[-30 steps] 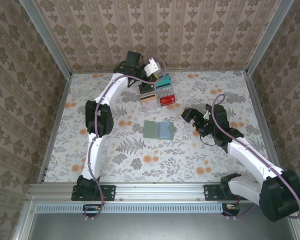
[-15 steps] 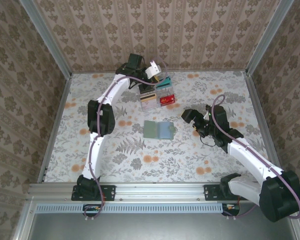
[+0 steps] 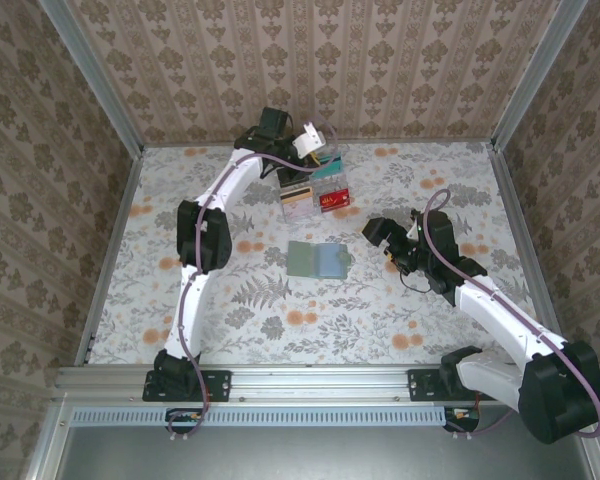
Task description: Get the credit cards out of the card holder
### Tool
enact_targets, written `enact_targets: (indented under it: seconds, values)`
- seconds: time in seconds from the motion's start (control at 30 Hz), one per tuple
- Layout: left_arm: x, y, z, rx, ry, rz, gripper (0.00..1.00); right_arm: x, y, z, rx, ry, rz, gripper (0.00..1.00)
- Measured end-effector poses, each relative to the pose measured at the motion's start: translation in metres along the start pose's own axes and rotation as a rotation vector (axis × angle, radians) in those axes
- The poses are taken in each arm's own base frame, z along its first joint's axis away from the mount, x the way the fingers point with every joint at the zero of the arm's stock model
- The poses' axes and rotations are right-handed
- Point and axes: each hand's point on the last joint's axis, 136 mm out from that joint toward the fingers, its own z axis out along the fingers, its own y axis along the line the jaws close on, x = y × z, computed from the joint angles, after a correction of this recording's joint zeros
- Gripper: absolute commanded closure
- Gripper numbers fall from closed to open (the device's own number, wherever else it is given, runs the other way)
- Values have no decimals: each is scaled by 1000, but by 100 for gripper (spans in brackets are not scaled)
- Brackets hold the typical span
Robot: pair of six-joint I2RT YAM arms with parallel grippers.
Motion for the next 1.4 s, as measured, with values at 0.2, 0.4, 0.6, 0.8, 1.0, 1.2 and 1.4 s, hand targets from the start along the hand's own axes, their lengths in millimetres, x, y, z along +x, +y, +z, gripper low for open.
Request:
enact_targets:
  seconds: [0.2,0.4,0.6,0.8,1.0,1.2,1.4]
  values:
    - [-4,1,-2,-6,-6,-3,71,1,1,0,-4,5,0,0]
    - [-19,-1,-22,-29,-26,-57,53,1,-2,0,10,7,-12,0]
    - [-48,0,-86,-184,-57,-145,24,-5,-3,1,76,-2,-64,0]
    - [-46,-7,-166,-427,-108,-257,0,-37,18,-15,153,-117,-187,0]
    - [-9,-12,-221,-674,-88,-405,0,-87,30,-45,274,-344,-286,0]
    - [70,-12,-269,-928,-14,-603,0,-122,17,-78,431,-567,-383,0]
    - [183,-49,-305,-1163,124,-790,0,-135,-38,-88,634,-695,-490,0]
